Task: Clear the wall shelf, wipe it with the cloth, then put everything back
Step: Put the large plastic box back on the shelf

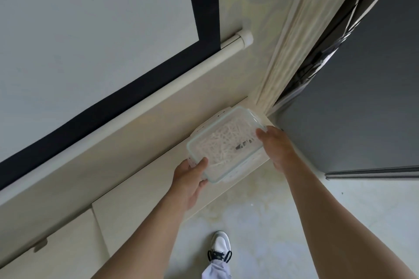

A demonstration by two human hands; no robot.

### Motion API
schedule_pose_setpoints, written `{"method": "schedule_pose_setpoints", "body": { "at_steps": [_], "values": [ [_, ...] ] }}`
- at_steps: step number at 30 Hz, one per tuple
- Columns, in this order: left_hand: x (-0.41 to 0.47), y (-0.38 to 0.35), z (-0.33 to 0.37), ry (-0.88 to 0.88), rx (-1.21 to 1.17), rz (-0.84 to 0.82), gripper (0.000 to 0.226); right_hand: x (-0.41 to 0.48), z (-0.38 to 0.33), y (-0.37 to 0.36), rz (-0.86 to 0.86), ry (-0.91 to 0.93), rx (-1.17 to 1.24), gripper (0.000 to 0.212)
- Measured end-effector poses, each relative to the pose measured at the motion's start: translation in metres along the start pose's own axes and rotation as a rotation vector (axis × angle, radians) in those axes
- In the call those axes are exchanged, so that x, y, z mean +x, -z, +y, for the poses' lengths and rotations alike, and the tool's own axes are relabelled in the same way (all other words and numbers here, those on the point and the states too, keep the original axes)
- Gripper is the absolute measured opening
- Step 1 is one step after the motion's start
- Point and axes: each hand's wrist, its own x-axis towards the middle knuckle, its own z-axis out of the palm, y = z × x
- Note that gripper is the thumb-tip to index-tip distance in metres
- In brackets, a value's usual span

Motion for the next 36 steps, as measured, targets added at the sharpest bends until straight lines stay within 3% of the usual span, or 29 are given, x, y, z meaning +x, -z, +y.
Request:
{"method": "schedule_pose_setpoints", "body": {
  "at_steps": [6, 12, 16, 19, 22, 25, 29, 36],
  "values": [
    [0.013, -0.004, -0.006, 0.015, 0.010, -0.008, 0.028, 0.012, 0.005, 0.002, 0.030, -0.001, -0.032, 0.021],
    [0.009, -0.001, -0.001, 0.007, 0.064, -0.005, 0.028, 0.011, 0.005, -0.002, 0.068, -0.012, -0.075, 0.032],
    [-0.022, 0.015, 0.014, -0.055, 0.218, 0.090, 0.060, -0.019, -0.002, -0.002, 0.258, 0.002, -0.149, 0.042],
    [-0.064, 0.039, 0.030, -0.135, 0.257, 0.119, 0.053, -0.067, -0.017, -0.008, 0.358, 0.100, -0.147, 0.037],
    [-0.118, 0.070, 0.043, -0.201, 0.237, 0.145, 0.025, -0.128, -0.041, -0.026, 0.281, 0.165, -0.144, 0.034],
    [-0.179, 0.109, 0.051, -0.271, 0.226, 0.176, 0.017, -0.188, -0.060, -0.057, 0.169, 0.221, -0.127, 0.031],
    [-0.260, 0.182, 0.051, -0.343, 0.212, 0.227, 0.015, -0.274, -0.080, -0.109, 0.028, 0.297, -0.133, 0.027],
    [-0.388, 0.345, 0.011, -0.482, 0.101, 0.382, 0.031, -0.427, -0.084, -0.214, -0.157, 0.472, -0.250, 0.022]
  ]
}}
